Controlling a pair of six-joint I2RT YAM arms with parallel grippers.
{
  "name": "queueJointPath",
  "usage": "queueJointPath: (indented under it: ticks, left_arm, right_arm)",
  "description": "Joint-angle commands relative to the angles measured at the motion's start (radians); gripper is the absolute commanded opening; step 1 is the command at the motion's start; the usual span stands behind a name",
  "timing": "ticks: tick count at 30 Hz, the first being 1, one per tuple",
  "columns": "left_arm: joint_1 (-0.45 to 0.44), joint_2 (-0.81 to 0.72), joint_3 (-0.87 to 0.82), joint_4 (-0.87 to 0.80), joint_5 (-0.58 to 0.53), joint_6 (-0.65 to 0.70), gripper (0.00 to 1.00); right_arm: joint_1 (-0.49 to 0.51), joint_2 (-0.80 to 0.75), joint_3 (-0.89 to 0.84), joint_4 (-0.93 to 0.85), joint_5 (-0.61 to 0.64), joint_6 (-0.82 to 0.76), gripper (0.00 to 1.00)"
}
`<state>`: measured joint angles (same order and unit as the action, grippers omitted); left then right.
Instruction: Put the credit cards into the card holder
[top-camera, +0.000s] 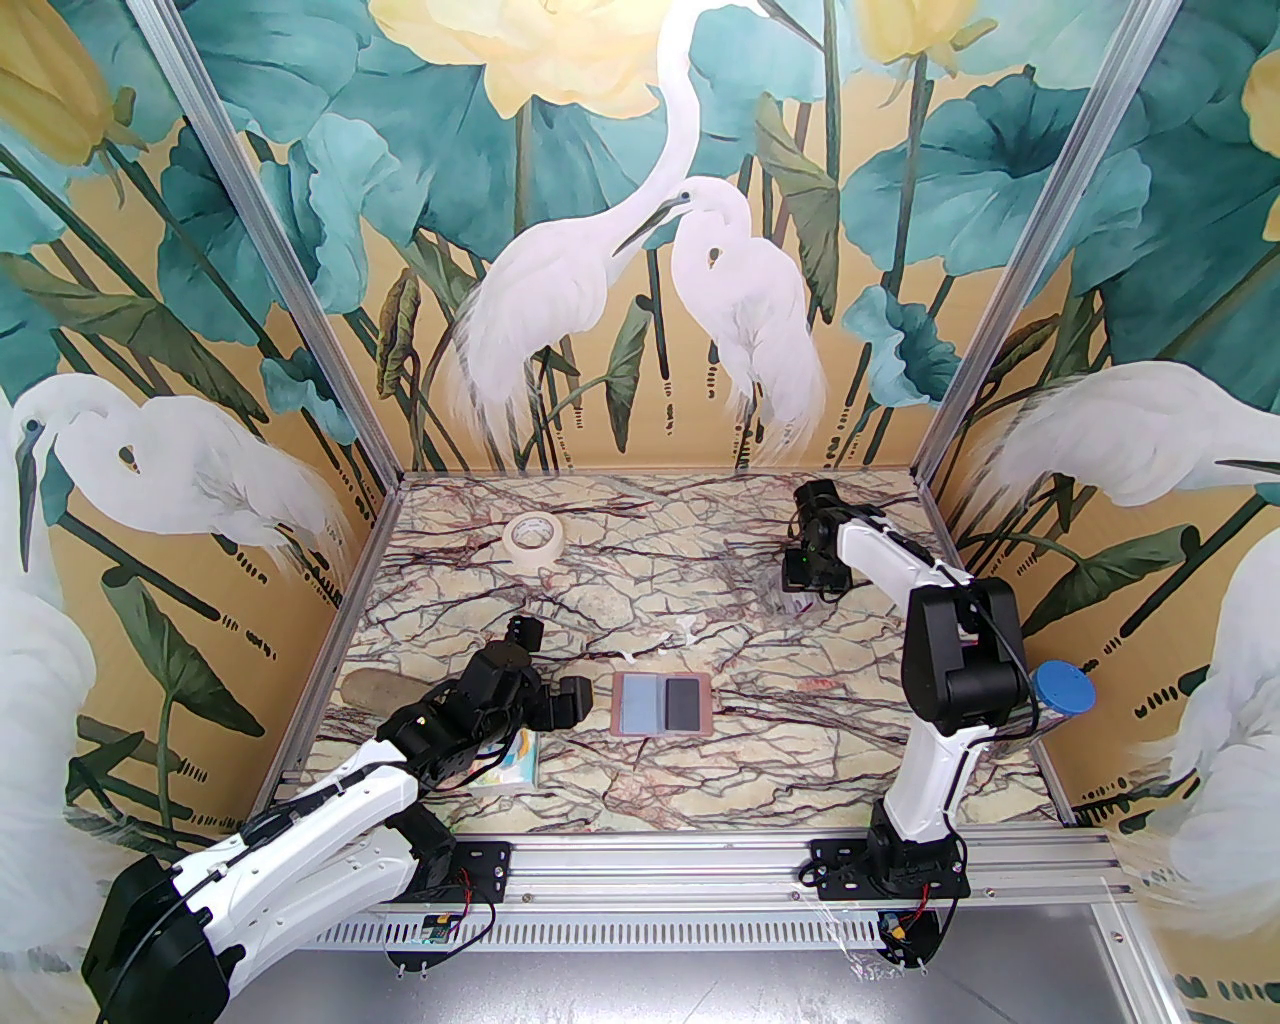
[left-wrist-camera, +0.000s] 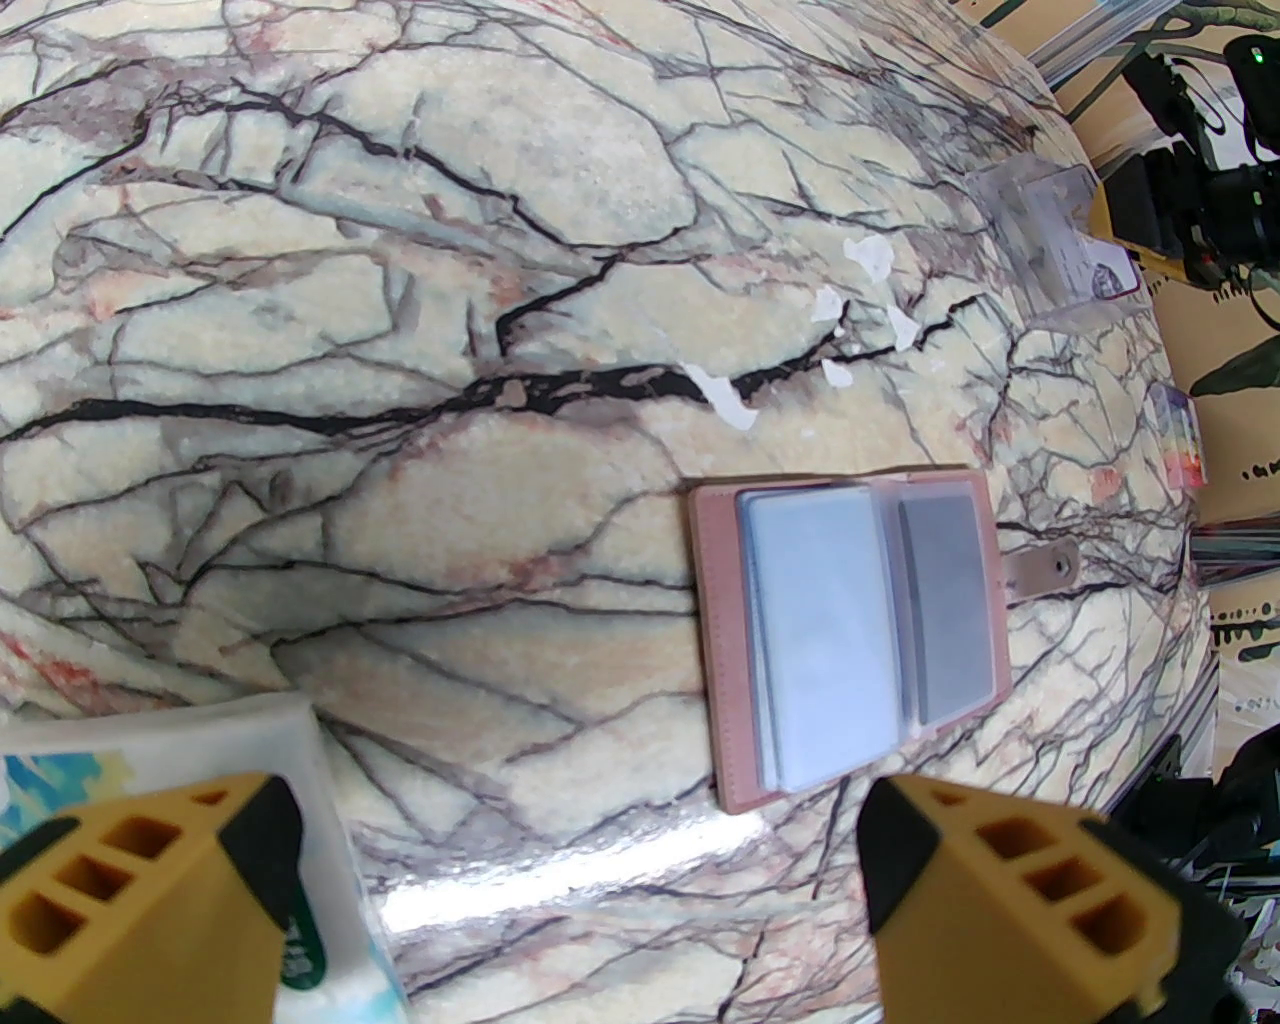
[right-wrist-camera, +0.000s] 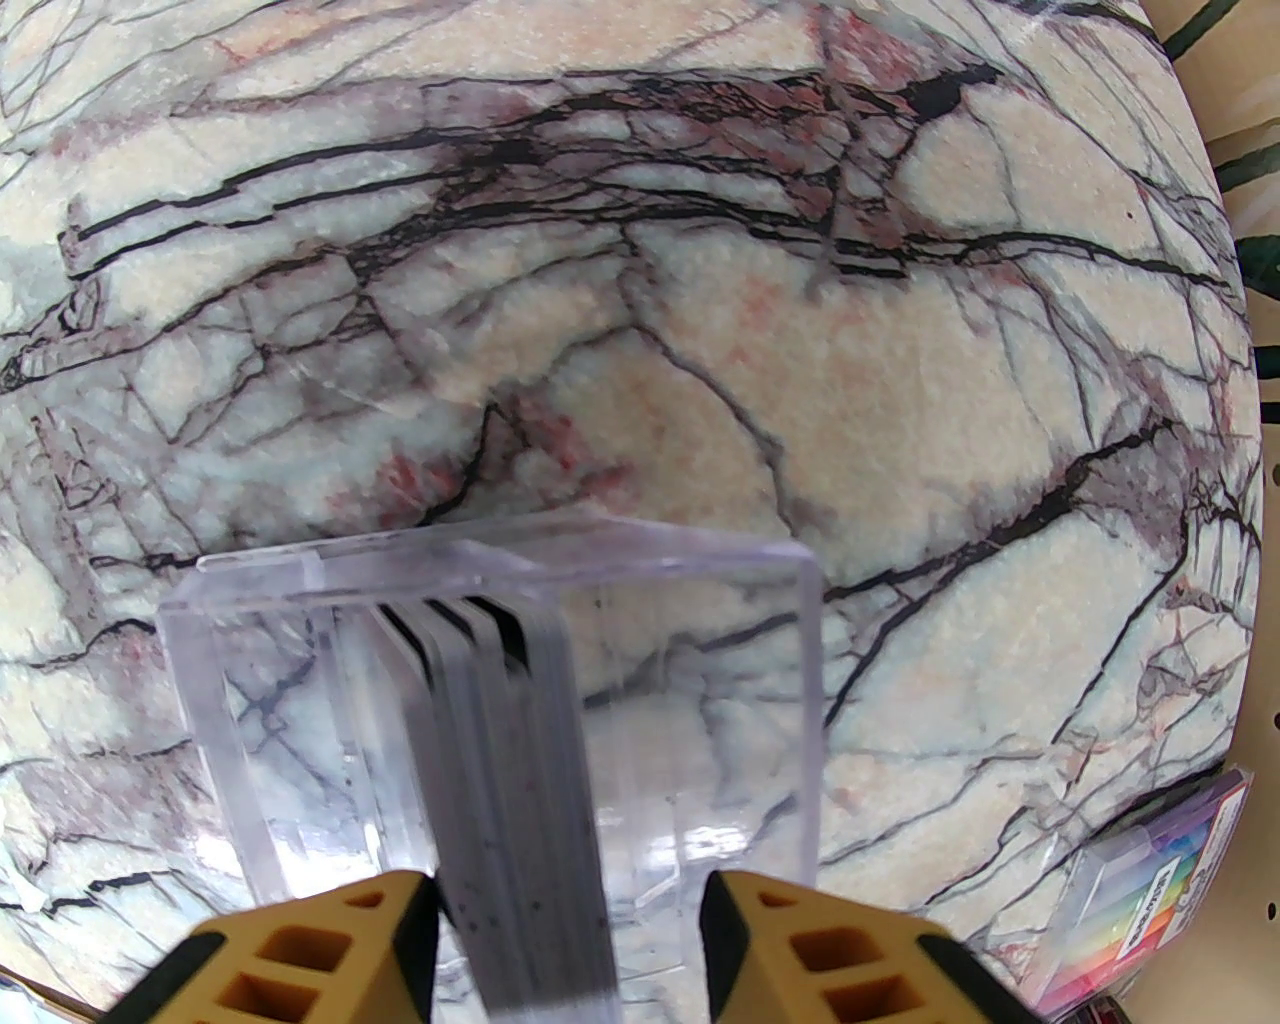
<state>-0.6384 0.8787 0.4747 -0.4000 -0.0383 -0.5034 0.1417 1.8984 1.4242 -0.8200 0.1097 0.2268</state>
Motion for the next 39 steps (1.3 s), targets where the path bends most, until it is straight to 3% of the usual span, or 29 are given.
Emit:
queueJointPath:
  ticks: [1, 39]
  left_arm:
    - [0.008, 0.005, 0.006, 0.009, 0.002, 0.011, 0.98]
    - [0.007, 0.038, 0.013, 0.015, 0.005, 0.009, 0.98]
  right_arm:
    - [-0.006, -0.002, 0.019, -0.018, 0.034, 0.002, 0.49]
    - [-0.014, -0.072, 0.018, -0.027, 0.068, 0.016, 0.39]
